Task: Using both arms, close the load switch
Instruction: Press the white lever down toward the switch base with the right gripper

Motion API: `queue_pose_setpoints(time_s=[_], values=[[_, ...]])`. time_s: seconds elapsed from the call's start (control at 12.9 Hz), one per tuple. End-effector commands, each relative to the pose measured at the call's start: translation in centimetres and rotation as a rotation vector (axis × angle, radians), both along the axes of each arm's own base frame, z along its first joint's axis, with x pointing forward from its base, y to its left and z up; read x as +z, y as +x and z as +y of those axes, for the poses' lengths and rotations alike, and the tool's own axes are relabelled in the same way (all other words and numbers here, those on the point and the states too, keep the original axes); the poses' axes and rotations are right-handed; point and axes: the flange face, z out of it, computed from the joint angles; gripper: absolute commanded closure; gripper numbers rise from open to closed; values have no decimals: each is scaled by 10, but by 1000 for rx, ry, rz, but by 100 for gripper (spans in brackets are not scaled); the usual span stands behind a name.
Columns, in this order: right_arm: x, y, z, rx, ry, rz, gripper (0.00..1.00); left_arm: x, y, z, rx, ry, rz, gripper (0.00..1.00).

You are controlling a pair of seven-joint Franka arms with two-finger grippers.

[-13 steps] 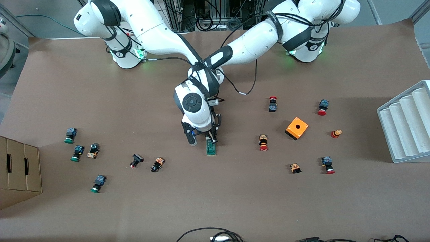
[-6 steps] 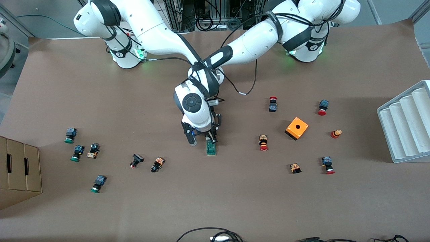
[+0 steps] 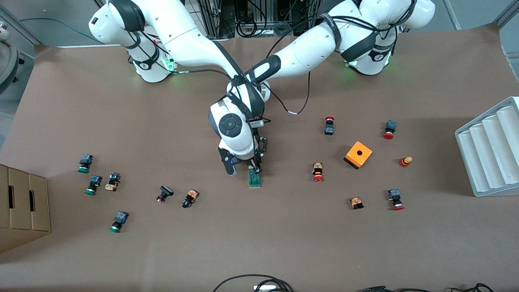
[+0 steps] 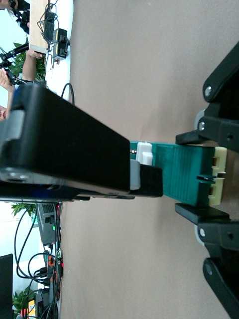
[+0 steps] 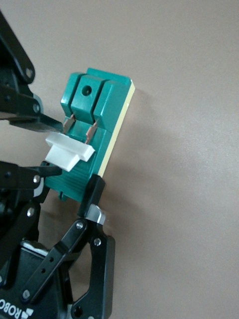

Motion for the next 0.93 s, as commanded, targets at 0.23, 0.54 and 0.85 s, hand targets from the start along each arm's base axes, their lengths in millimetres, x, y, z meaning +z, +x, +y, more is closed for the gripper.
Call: queue_pose_setpoints(time_s=[0.23,0.54,0.85], values=[[23,31,-9,-15,40,-43,71,2,-3,-2,-2,14,-5,46],[23,32,-10,-16,40,-43,71,2,-4,-2,-3,16,-4,46],[32,42,-15,-26,44,-39,74,2,-2,-1,-3,15,-5,46]])
